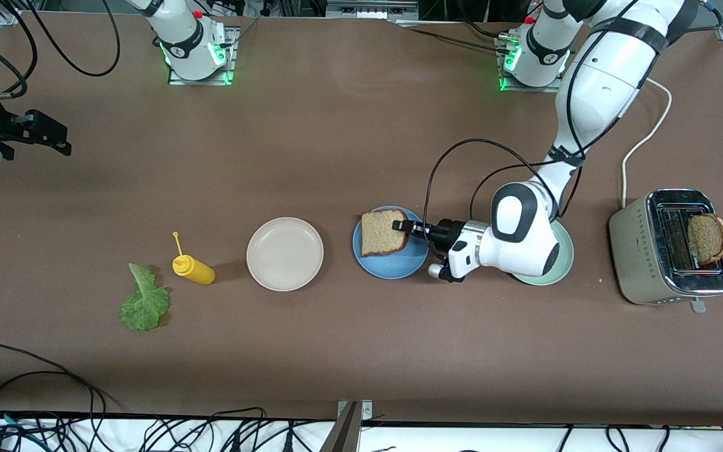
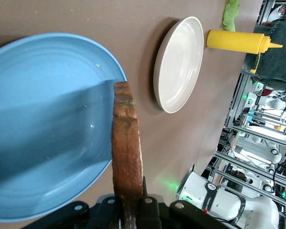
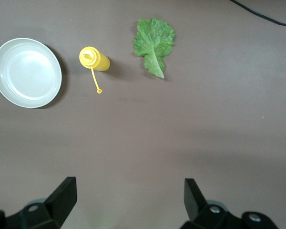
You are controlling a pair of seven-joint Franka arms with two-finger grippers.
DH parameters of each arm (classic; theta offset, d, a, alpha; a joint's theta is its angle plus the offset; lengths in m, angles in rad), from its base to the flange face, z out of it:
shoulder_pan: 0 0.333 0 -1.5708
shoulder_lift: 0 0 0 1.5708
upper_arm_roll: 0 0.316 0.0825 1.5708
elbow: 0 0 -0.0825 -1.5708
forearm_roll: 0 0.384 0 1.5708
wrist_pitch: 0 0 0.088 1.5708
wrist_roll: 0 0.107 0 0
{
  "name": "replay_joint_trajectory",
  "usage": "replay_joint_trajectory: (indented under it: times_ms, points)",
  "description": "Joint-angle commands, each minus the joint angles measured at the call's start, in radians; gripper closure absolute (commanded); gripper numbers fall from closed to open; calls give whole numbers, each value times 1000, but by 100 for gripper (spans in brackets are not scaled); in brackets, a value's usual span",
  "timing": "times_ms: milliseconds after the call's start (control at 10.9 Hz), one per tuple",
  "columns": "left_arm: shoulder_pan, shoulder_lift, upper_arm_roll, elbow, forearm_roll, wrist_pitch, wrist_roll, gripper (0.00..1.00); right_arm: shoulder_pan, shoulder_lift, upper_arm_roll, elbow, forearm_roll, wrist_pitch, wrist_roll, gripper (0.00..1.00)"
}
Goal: Make sandwich in blue plate with both arms
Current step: 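Release the bread on the blue plate and raise the left gripper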
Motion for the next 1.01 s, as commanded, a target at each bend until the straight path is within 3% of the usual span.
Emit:
replay_joint_trajectory:
  times_ms: [0,368,645,829,921]
  points:
    - [-7,16,9,29,-25,1,38,0,-8,4,2,19,-4,-13,-2,0]
    - [4,7,20,29,-16,1,37,0,-8,18,2,14,-10,-30,1,0]
    - [33,-50,36,30,248,-2,25,0,-10,17,-24,13,1,-46,-15,0]
    - [49,-80,38,29,338,-10,23,0,-10,15,-24,16,12,-60,-18,0]
    - [50,-102,40,27,384,-12,22,0,-10,14,-27,19,88,-74,-16,0]
